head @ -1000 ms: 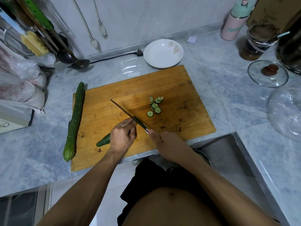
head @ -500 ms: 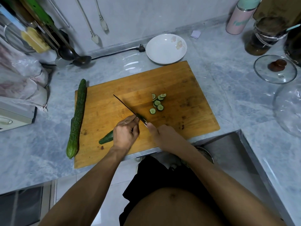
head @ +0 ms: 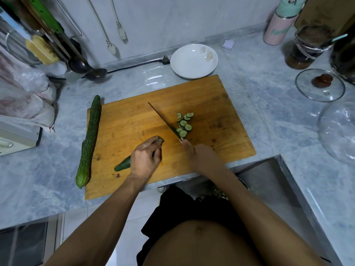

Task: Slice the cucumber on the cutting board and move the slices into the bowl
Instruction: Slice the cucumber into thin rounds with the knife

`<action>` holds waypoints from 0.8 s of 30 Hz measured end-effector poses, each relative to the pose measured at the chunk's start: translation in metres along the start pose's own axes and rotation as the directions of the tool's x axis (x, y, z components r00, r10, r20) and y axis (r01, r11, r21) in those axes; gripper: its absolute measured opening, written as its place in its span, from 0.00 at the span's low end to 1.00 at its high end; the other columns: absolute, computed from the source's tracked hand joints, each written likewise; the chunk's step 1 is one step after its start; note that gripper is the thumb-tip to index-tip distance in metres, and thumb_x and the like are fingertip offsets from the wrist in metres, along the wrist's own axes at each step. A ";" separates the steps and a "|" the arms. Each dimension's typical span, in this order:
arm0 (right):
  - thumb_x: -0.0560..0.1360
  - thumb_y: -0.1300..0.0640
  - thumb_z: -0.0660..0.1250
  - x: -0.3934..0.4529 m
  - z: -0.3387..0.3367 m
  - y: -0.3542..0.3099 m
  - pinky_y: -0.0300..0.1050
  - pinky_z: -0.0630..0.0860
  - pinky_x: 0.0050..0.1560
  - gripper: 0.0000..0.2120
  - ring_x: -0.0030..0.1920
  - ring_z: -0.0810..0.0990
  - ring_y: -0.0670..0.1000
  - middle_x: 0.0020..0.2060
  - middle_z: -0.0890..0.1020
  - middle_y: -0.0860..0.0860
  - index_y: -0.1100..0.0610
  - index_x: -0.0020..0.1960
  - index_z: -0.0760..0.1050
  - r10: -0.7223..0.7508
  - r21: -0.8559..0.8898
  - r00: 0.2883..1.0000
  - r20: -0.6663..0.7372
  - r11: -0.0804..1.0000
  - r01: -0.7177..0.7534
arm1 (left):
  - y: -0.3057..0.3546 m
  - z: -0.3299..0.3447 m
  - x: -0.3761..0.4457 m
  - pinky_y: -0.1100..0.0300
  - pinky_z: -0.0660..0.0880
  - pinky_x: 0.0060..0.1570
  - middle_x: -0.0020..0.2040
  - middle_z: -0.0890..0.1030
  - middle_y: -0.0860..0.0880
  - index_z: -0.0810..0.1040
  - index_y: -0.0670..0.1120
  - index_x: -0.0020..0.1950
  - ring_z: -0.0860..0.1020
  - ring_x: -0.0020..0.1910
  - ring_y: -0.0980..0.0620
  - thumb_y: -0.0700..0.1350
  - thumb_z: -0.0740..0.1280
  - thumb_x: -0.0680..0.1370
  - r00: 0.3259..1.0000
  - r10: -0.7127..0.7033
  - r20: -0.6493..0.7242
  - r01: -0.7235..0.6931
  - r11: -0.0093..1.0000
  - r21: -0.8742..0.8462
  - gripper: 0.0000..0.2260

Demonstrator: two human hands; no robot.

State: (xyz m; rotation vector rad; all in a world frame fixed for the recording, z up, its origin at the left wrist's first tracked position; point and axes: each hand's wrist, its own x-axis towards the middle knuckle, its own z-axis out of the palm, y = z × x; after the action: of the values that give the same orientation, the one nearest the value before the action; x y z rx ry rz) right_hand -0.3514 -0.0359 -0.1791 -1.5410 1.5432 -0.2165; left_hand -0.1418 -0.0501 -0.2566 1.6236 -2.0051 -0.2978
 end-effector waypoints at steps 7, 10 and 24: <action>0.82 0.37 0.43 -0.019 -0.005 0.001 0.41 0.62 0.30 0.31 0.28 0.71 0.48 0.26 0.71 0.51 0.56 0.31 0.66 -0.053 0.040 0.998 0.031 0.998 0.052 | -0.007 -0.007 -0.001 0.53 0.79 0.55 0.57 0.83 0.44 0.85 0.42 0.56 0.82 0.53 0.46 0.36 0.71 0.75 0.997 0.058 0.042 -0.058 0.998 0.006 0.10; 0.83 0.39 0.45 -0.025 0.002 -0.004 0.43 0.63 0.30 0.31 0.29 0.71 0.49 0.25 0.70 0.51 0.56 0.29 0.64 -0.103 0.044 0.994 0.047 0.994 0.101 | -0.002 -0.007 -0.002 0.53 0.79 0.55 0.57 0.83 0.43 0.85 0.41 0.55 0.82 0.53 0.45 0.36 0.69 0.75 0.997 0.063 0.037 -0.064 0.998 0.028 0.10; 0.82 0.38 0.45 -0.030 0.015 -0.006 0.47 0.69 0.35 0.32 0.34 0.77 0.55 0.30 0.75 0.57 0.58 0.30 0.67 -0.115 0.020 0.993 0.024 0.993 0.115 | -0.008 0.002 -0.004 0.52 0.79 0.53 0.56 0.83 0.44 0.84 0.40 0.52 0.81 0.53 0.44 0.39 0.63 0.78 0.995 0.097 0.037 -0.099 0.994 0.035 0.11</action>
State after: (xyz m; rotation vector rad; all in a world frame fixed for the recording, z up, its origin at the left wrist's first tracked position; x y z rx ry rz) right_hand -0.3426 -0.0040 -0.1693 -1.6139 1.4304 -0.2752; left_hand -0.1354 -0.0488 -0.2633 1.5460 -2.1212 -0.2562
